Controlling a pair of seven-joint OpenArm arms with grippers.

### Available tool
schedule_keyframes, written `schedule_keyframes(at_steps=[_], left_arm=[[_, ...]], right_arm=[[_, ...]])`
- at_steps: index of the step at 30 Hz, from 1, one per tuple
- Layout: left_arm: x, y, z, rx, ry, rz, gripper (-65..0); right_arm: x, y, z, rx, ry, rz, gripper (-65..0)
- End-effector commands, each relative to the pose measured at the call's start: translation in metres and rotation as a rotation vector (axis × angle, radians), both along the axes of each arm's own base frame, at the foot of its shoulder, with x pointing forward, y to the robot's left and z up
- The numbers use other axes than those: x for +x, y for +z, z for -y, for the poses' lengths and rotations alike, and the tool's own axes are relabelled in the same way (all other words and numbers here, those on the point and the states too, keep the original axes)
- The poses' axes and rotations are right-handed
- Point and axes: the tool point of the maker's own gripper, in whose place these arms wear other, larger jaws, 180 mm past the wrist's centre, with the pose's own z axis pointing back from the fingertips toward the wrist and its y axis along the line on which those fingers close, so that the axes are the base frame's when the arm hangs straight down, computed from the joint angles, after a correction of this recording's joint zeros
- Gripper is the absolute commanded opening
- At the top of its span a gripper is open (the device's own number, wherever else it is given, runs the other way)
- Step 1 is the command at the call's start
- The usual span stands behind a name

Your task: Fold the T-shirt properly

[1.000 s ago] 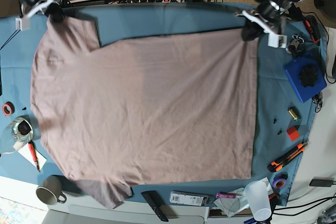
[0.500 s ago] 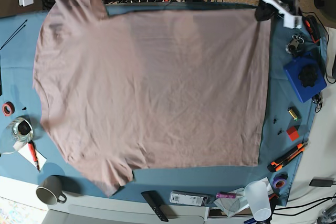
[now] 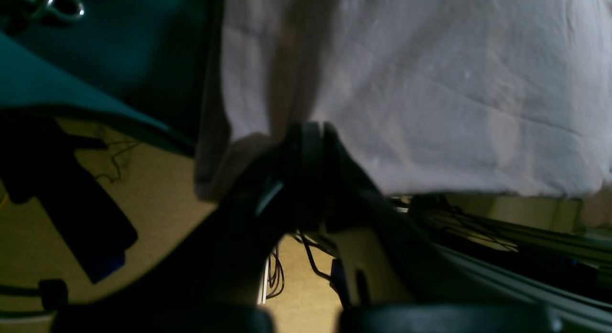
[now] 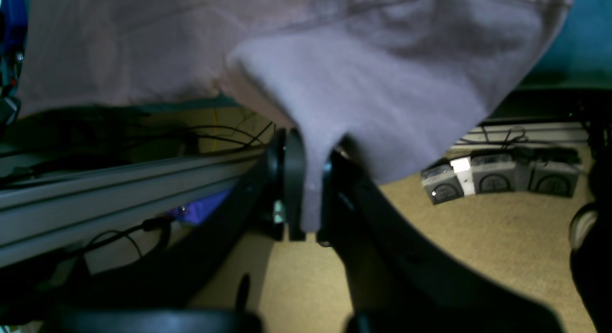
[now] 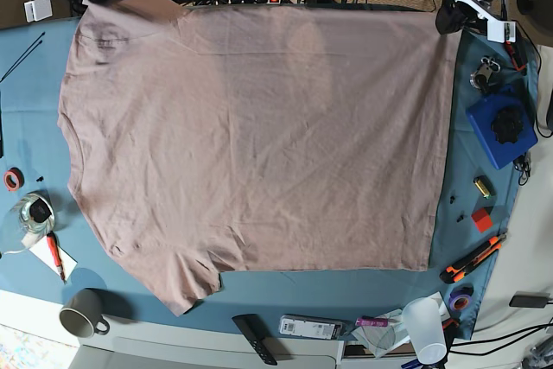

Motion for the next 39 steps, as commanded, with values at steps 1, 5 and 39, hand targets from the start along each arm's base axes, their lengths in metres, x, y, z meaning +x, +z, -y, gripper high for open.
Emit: schedule_keyframes(at_steps=[1,5,39], left_arm=[[0.007,0.013,-0.001,0.009,-0.006,0.049,-65.0],[0.012,0.024,0.001,0.054,-0.034,0.075,-65.0],[0.072,0.022,-0.026,0.376,-0.034,0.114,-65.0]], right_arm=[[0.008,0.009,0.003,-0.013,0.004,0.042,-65.0],[0.028,0.011,0.01,-0.057,-0.009,0.097,-65.0],[0.129,0.031,0.058,-0.434,0.021,0.308,-65.0]])
